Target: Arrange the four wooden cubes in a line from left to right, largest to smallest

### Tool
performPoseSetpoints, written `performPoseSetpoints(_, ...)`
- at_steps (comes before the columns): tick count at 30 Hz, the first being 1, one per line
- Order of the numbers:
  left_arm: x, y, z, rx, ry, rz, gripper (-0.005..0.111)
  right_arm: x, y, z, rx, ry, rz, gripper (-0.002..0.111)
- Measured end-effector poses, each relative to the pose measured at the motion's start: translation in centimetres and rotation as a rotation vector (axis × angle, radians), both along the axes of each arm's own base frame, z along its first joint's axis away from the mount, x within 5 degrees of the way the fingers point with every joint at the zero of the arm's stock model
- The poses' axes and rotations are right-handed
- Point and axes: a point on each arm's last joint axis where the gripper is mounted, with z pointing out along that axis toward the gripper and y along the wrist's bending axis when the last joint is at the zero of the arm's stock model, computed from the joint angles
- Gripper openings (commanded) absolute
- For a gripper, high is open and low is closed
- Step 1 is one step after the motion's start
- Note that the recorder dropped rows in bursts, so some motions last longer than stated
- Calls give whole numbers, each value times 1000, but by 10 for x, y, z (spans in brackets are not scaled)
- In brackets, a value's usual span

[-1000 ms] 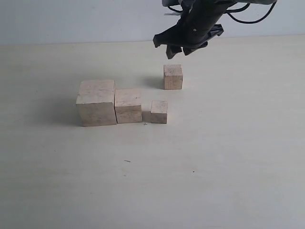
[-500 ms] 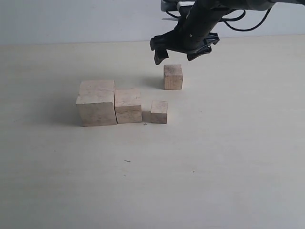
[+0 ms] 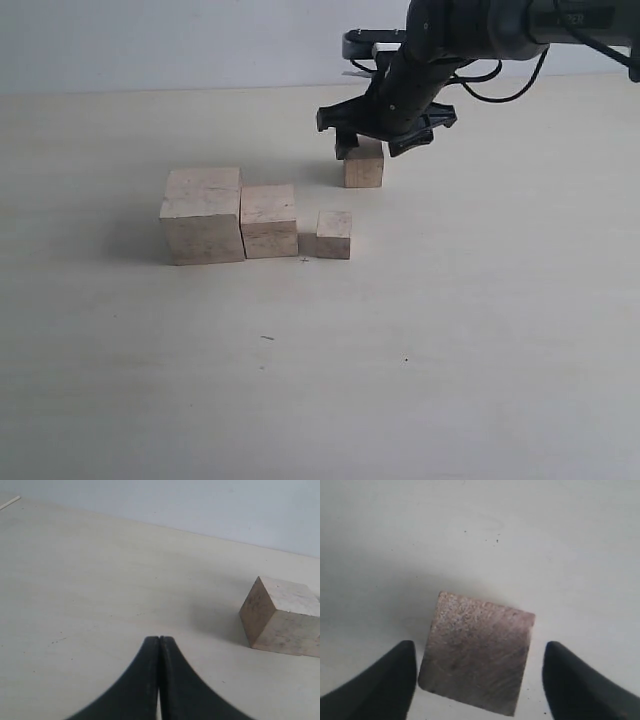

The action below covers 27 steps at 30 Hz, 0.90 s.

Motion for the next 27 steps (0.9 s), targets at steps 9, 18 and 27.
performPoseSetpoints(9, 0, 0, 0, 0, 0, 0, 0, -3, -1, -1, -29, 23, 61, 0)
performPoseSetpoints(18, 0, 0, 0, 0, 0, 0, 0, -30, 13, 2, 34, 46, 772, 0)
performPoseSetpoints(27, 0, 0, 0, 0, 0, 0, 0, -45, 3, 2, -39, 73, 1207, 0)
